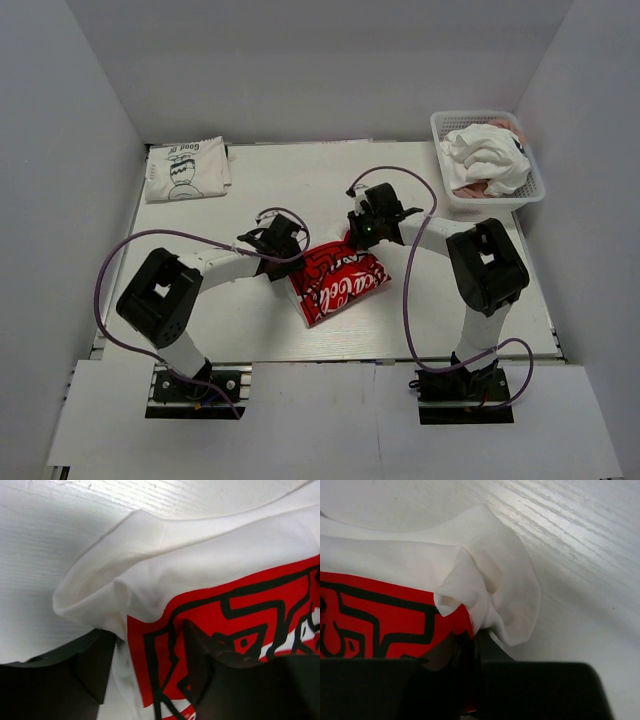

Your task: Fold and stack the t-shirts

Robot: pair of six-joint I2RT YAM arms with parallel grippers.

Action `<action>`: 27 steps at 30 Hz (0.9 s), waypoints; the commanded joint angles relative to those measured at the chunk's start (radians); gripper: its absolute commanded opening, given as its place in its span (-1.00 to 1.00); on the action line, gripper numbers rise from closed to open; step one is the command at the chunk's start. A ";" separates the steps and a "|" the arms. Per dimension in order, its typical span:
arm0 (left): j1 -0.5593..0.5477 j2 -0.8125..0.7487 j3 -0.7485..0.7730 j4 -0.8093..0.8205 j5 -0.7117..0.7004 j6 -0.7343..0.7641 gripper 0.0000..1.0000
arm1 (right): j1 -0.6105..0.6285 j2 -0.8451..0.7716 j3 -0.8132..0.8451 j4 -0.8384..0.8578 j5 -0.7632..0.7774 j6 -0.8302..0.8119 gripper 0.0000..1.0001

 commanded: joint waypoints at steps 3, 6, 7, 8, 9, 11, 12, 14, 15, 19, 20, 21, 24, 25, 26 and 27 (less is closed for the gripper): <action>0.008 0.079 0.071 0.039 -0.044 0.071 -0.02 | 0.009 -0.034 -0.036 0.023 -0.174 0.027 -1.00; 0.008 0.125 0.108 0.021 -0.044 0.087 -0.59 | -0.004 -0.048 -0.034 0.009 -0.243 0.006 -1.00; 0.008 0.139 0.108 0.021 -0.044 0.096 -0.76 | -0.004 -0.057 -0.020 0.001 -0.261 0.007 -1.00; 0.008 0.139 0.108 0.021 -0.044 0.096 -0.94 | -0.009 -0.062 -0.017 0.001 -0.280 0.006 -1.00; 0.008 0.139 0.099 0.032 -0.044 0.096 -1.00 | -0.012 -0.060 -0.011 -0.005 -0.297 0.011 -1.00; 0.008 0.123 0.079 0.062 -0.054 0.122 -1.00 | -0.030 -0.048 0.009 -0.009 -0.312 0.024 -1.00; 0.008 0.110 0.051 0.088 -0.067 0.122 -1.00 | -0.033 -0.039 0.007 -0.016 -0.315 0.026 -1.00; 0.008 0.054 0.016 0.122 -0.098 0.151 -1.00 | -0.044 -0.025 -0.003 -0.016 -0.276 0.044 -1.00; 0.017 0.032 -0.013 0.134 -0.112 0.168 -1.00 | -0.052 -0.017 -0.005 -0.029 -0.244 0.050 -1.00; 0.028 -0.084 -0.050 0.193 -0.126 0.279 -1.00 | -0.086 -0.020 -0.046 -0.030 -0.261 0.041 -1.00; 0.028 -0.103 -0.059 0.203 -0.126 0.310 -1.00 | -0.089 -0.029 -0.051 -0.026 -0.274 0.008 -1.00; 0.028 -0.129 -0.059 0.228 -0.083 0.371 -1.00 | -0.084 -0.037 -0.059 -0.022 -0.313 -0.005 -1.00; 0.028 -0.138 -0.024 0.228 -0.036 0.454 -1.00 | -0.080 -0.080 -0.063 -0.014 -0.352 -0.038 -0.54; 0.028 -0.138 -0.011 0.199 -0.035 0.464 -1.00 | -0.076 -0.098 -0.062 -0.020 -0.357 -0.042 -0.29; 0.028 -0.128 0.017 0.185 -0.049 0.464 -1.00 | -0.081 -0.114 -0.057 -0.023 -0.358 -0.049 0.75; 0.028 -0.128 0.031 0.176 -0.049 0.482 -1.00 | -0.078 -0.131 -0.045 -0.031 -0.342 -0.054 0.81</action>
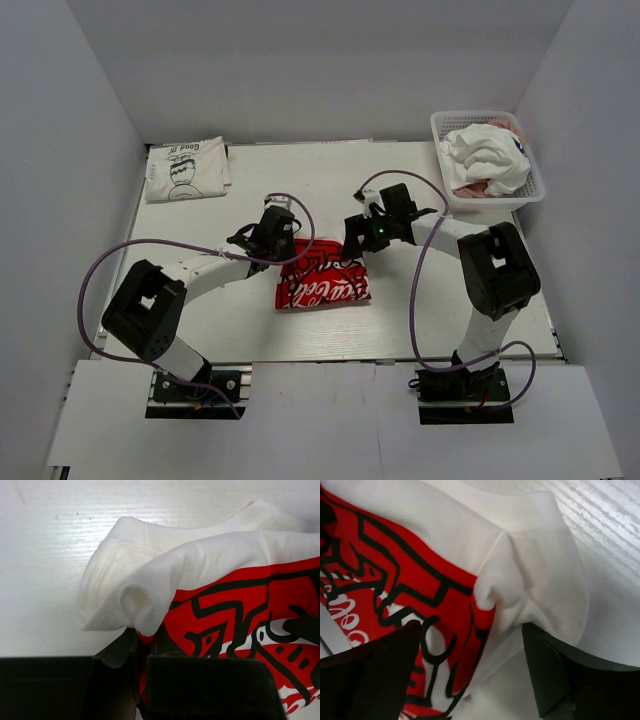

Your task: Fold and stack the t-shirts

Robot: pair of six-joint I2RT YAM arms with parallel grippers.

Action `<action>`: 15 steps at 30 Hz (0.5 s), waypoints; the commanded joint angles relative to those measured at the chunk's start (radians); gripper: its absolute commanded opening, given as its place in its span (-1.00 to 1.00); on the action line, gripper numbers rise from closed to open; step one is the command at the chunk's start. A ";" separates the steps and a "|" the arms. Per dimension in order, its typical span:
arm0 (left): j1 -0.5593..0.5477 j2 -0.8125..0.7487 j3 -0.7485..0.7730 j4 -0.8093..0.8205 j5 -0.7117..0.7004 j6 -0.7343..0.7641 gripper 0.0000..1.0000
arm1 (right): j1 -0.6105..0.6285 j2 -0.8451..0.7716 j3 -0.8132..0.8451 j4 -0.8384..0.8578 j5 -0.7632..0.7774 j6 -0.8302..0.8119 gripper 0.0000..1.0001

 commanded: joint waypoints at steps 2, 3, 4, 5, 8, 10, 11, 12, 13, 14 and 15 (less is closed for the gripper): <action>0.015 -0.023 0.113 -0.039 -0.041 0.136 -1.00 | -0.007 -0.102 0.025 -0.025 -0.024 -0.039 0.81; 0.015 -0.023 0.130 -0.052 -0.053 0.147 -1.00 | -0.007 -0.131 0.039 -0.039 0.003 -0.036 0.81; 0.015 -0.023 0.145 -0.063 -0.071 0.188 -1.00 | -0.007 -0.145 0.042 -0.045 0.017 -0.024 0.81; 0.015 0.000 0.188 -0.100 -0.123 0.205 -1.00 | -0.006 -0.157 0.048 -0.062 0.031 -0.022 0.81; 0.015 0.040 0.298 -0.201 -0.253 0.268 -1.00 | -0.002 -0.270 0.036 -0.066 0.154 0.019 0.81; 0.015 0.078 0.360 -0.229 -0.307 0.329 -1.00 | -0.009 -0.331 0.009 -0.059 0.233 0.056 0.81; 0.025 0.078 0.375 -0.229 -0.327 0.357 -1.00 | -0.009 -0.376 -0.010 -0.054 0.255 0.057 0.81; 0.036 0.090 0.385 -0.218 -0.346 0.389 -1.00 | -0.007 -0.396 -0.028 -0.059 0.310 0.069 0.81; 0.036 0.090 0.405 -0.209 -0.364 0.415 -1.00 | -0.006 -0.456 -0.036 -0.065 0.330 0.074 0.81; 0.059 0.100 0.415 -0.200 -0.377 0.465 -1.00 | -0.007 -0.470 -0.059 -0.072 0.373 0.085 0.81; 0.070 0.100 0.425 -0.169 -0.377 0.493 -1.00 | -0.012 -0.490 -0.080 -0.071 0.392 0.089 0.81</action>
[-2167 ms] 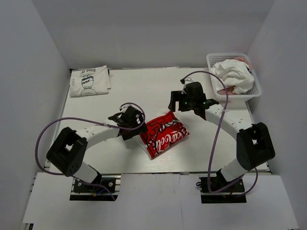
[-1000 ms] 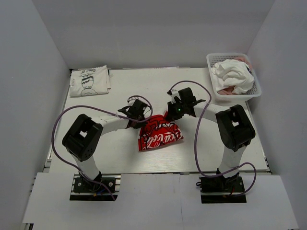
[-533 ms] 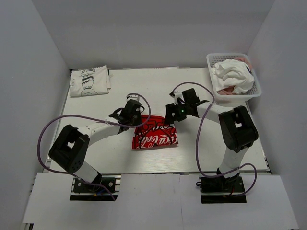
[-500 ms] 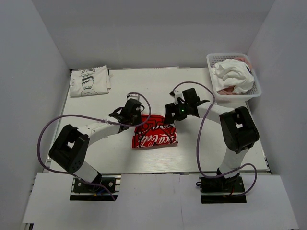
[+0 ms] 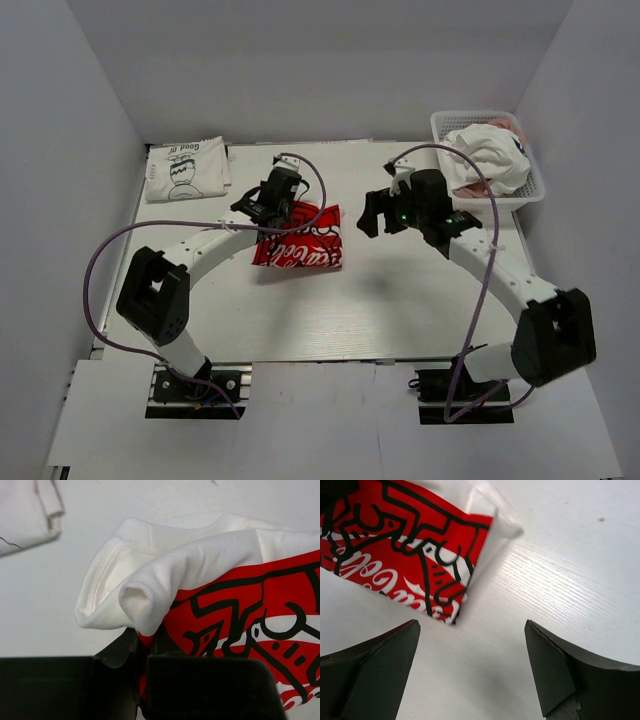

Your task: Fold and stack the t-shirts

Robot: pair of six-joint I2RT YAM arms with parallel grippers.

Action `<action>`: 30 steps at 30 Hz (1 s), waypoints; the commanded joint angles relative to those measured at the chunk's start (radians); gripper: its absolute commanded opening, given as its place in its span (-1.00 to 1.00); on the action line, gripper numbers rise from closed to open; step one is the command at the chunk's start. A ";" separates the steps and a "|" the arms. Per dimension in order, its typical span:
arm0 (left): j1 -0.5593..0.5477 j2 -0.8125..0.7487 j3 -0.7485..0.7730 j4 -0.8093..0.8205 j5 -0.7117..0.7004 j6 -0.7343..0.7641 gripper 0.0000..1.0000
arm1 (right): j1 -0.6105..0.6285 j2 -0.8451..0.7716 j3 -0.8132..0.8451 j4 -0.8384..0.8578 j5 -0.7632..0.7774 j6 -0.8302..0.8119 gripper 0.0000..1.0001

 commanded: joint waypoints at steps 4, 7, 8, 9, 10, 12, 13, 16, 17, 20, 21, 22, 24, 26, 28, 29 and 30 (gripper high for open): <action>0.097 0.009 0.138 0.094 -0.112 0.278 -1.00 | -0.007 -0.177 -0.088 -0.009 0.203 0.048 0.81; 0.146 0.053 0.203 0.128 -0.112 0.393 -1.00 | -0.002 -0.234 -0.122 0.028 0.228 0.045 0.81; 0.160 0.053 0.215 0.137 -0.086 0.423 -1.00 | -0.006 -0.256 -0.133 0.034 0.258 0.046 0.81; 0.186 0.067 0.231 0.169 -0.086 0.473 -1.00 | -0.006 -0.263 -0.137 0.036 0.266 0.046 0.81; 0.201 0.067 0.240 0.180 -0.067 0.493 -1.00 | -0.003 -0.269 -0.143 0.036 0.274 0.046 0.81; 0.234 0.102 0.276 0.203 -0.067 0.519 -1.00 | -0.002 -0.278 -0.147 0.039 0.298 0.043 0.81; 0.267 0.118 0.299 0.203 -0.046 0.520 -1.00 | -0.006 -0.280 -0.151 0.045 0.300 0.038 0.81; 0.327 0.197 0.404 0.180 -0.036 0.539 -1.00 | -0.004 -0.277 -0.153 0.053 0.308 0.031 0.81; 0.341 0.222 0.430 0.180 -0.027 0.549 -1.00 | -0.004 -0.269 -0.153 0.062 0.312 0.031 0.81; 0.393 0.312 0.525 0.195 -0.027 0.601 -1.00 | -0.006 -0.254 -0.151 0.063 0.317 0.023 0.81; 0.407 0.332 0.571 0.195 -0.027 0.601 -1.00 | -0.004 -0.244 -0.151 0.068 0.323 0.028 0.81; 0.421 0.351 0.596 0.195 0.005 0.613 -1.00 | -0.006 -0.240 -0.153 0.068 0.323 0.025 0.81; 0.462 0.398 0.664 0.171 0.057 0.613 -1.00 | -0.007 -0.235 -0.150 0.073 0.337 0.023 0.81; 0.484 0.429 0.714 0.160 0.088 0.624 -1.00 | -0.006 -0.218 -0.147 0.072 0.348 0.017 0.81; 0.499 0.449 0.743 0.160 0.099 0.639 -1.00 | -0.004 -0.205 -0.144 0.073 0.345 0.014 0.81; 0.511 0.461 0.783 0.160 0.099 0.665 -1.00 | -0.006 -0.197 -0.140 0.073 0.344 0.017 0.81; 0.522 0.477 0.810 0.137 0.099 0.674 -1.00 | -0.006 -0.192 -0.133 0.065 0.348 0.015 0.81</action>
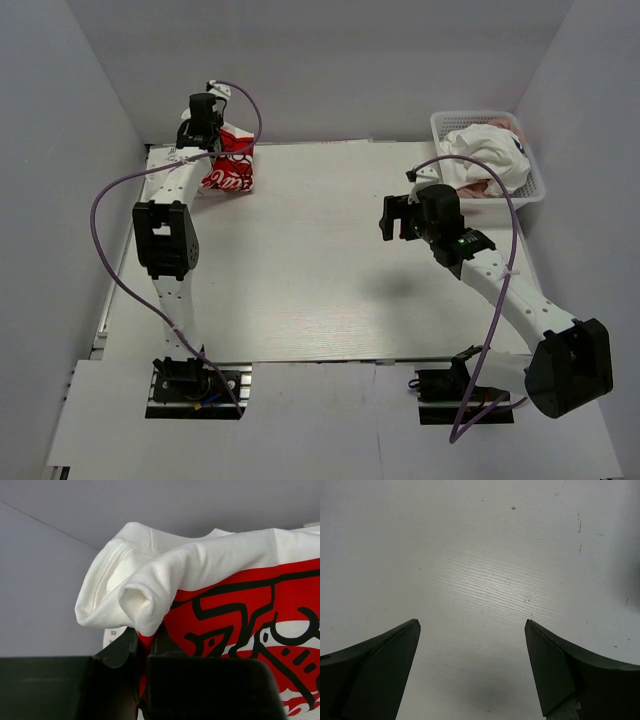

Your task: Fold and stack the t-shirts

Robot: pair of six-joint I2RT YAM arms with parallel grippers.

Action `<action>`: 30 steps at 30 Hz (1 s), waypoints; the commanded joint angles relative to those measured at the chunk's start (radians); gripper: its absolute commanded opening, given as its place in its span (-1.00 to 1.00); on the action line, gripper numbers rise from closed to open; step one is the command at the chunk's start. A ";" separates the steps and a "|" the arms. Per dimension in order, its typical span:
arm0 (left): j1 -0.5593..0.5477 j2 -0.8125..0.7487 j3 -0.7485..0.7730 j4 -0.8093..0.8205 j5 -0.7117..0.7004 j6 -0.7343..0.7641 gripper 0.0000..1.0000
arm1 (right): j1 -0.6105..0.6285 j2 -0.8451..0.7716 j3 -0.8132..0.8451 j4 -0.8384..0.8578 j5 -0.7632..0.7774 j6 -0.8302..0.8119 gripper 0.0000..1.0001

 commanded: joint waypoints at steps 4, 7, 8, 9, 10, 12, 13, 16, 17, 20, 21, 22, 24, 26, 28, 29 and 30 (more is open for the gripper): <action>0.029 -0.024 0.158 -0.026 0.054 0.078 -1.00 | -0.002 0.026 0.018 0.028 0.035 -0.011 0.81; 0.053 -0.054 0.122 -0.026 0.094 0.078 -1.00 | -0.002 0.026 0.021 0.027 0.032 -0.009 0.81; 0.062 -0.065 0.122 -0.026 0.094 0.078 -1.00 | -0.004 0.021 0.021 0.027 0.028 -0.006 0.81; 0.073 -0.074 0.107 -0.006 0.094 0.078 -1.00 | -0.004 0.023 0.018 0.033 0.028 -0.003 0.81; 0.073 -0.074 0.107 -0.006 0.094 0.078 -1.00 | -0.005 0.017 0.017 0.036 0.028 0.000 0.81; 0.082 -0.074 0.097 -0.006 0.105 0.069 -1.00 | -0.002 0.009 0.011 0.039 0.032 0.000 0.81; 0.093 -0.074 0.073 0.006 0.105 0.069 -1.00 | -0.004 0.007 0.011 0.037 0.037 -0.001 0.81; 0.139 -0.066 0.093 0.016 0.118 0.049 -1.00 | -0.004 0.010 0.006 0.047 0.040 0.003 0.81; 0.150 -0.054 0.108 0.015 0.132 0.038 -1.00 | -0.004 0.022 0.011 0.050 0.040 0.003 0.81; 0.174 -0.002 0.134 0.017 0.172 0.029 -1.00 | -0.002 0.041 0.031 0.036 0.040 0.005 0.81; 0.185 0.013 0.134 0.017 0.187 0.029 -1.00 | -0.002 0.050 0.035 0.034 0.047 0.002 0.81; 0.185 0.030 0.162 0.017 0.197 0.029 -1.00 | -0.004 0.059 0.037 0.033 0.049 0.000 0.81; 0.209 0.090 0.195 0.017 0.221 0.029 -1.00 | -0.002 0.072 0.047 0.031 0.054 0.002 0.81; 0.220 0.127 0.226 0.017 0.244 0.029 -1.00 | -0.001 0.087 0.058 0.024 0.058 -0.001 0.81; 0.220 0.170 0.249 0.031 0.272 0.029 -1.00 | -0.002 0.111 0.078 0.013 0.060 -0.004 0.81; 0.229 0.187 0.249 0.031 0.272 0.029 -1.00 | -0.004 0.121 0.081 0.014 0.060 -0.006 0.81; 0.229 0.204 0.265 0.047 0.272 0.029 -1.00 | -0.002 0.134 0.092 0.010 0.061 -0.006 0.81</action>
